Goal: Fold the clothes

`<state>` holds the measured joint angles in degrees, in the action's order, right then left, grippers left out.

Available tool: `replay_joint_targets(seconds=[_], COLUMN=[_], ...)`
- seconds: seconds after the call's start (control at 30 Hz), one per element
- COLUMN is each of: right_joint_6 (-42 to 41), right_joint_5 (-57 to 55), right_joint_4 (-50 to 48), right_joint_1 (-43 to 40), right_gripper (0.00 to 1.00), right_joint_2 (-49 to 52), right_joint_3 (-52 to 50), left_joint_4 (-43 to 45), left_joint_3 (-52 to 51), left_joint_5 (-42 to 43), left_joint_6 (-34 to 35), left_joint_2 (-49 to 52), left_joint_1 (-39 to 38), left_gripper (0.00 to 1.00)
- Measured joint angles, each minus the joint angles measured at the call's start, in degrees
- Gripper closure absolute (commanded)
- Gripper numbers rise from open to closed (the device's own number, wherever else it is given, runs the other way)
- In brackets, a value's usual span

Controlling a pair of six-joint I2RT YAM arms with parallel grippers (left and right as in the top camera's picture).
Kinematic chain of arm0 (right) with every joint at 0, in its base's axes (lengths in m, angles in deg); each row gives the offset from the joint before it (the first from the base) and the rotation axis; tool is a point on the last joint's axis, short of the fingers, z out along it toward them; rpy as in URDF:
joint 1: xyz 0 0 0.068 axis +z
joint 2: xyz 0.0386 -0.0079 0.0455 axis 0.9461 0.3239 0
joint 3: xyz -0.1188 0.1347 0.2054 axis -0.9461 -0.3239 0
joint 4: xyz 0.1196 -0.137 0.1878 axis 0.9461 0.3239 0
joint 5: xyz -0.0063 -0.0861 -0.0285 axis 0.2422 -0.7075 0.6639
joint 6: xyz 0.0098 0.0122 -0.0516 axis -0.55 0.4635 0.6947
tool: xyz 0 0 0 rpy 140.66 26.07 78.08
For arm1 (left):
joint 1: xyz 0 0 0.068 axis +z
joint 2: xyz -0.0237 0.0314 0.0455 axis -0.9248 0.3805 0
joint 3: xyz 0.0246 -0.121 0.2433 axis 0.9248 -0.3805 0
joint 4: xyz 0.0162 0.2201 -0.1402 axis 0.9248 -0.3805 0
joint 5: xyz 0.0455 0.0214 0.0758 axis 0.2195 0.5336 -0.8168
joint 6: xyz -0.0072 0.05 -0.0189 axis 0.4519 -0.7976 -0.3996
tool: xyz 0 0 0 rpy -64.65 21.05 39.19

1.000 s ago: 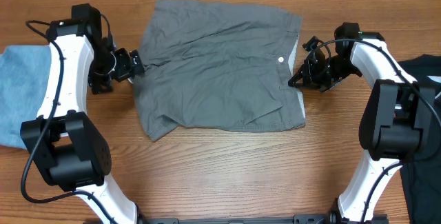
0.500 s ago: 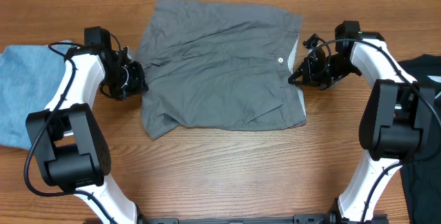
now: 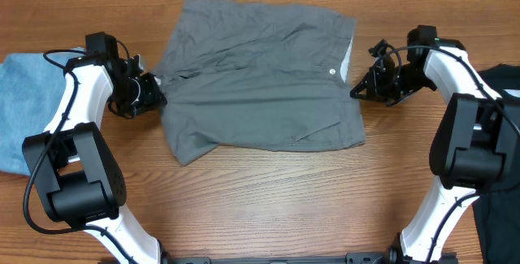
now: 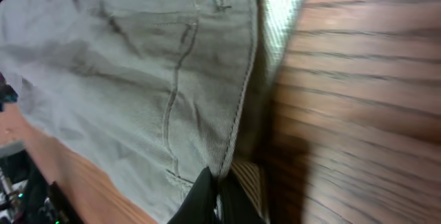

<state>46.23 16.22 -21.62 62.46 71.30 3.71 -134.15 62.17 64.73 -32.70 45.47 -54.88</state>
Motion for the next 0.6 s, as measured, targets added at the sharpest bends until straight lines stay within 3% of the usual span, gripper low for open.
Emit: replay_joint_targets(seconds=[0.03,0.07,0.27,0.4,0.6], right_joint_6=[0.0,0.0,0.0,0.0,0.0], right_joint_5=[-0.9,-1.4,-2.2,-2.2,-2.2], right_joint_4=[0.0,0.0,0.0,0.2,0.3], right_joint_1=[-0.5,-0.7,-0.7,-0.7,-0.7], right_gripper=[0.96,0.96,0.96,0.96,0.96], right_joint_2=[0.0,0.0,0.0,0.0,0.0], right_joint_3=[0.0,0.0,0.0,0.0,0.0], left_joint_4=[0.4,0.5,0.3,0.5,1.7], left_joint_3=[0.0,0.0,0.0,0.0,0.0], left_joint_5=[-0.7,-1.2,-2.2,-9.9,-12.8], left_joint_6=[-0.1,-0.1,-0.2,3.3,4.9], left_joint_2=[0.0,0.0,0.0,0.0,0.0], left_joint_1=[-0.3,-0.7,-3.8,-4.0,-4.0], left_gripper=[0.12,0.11,0.12,0.13,0.14])
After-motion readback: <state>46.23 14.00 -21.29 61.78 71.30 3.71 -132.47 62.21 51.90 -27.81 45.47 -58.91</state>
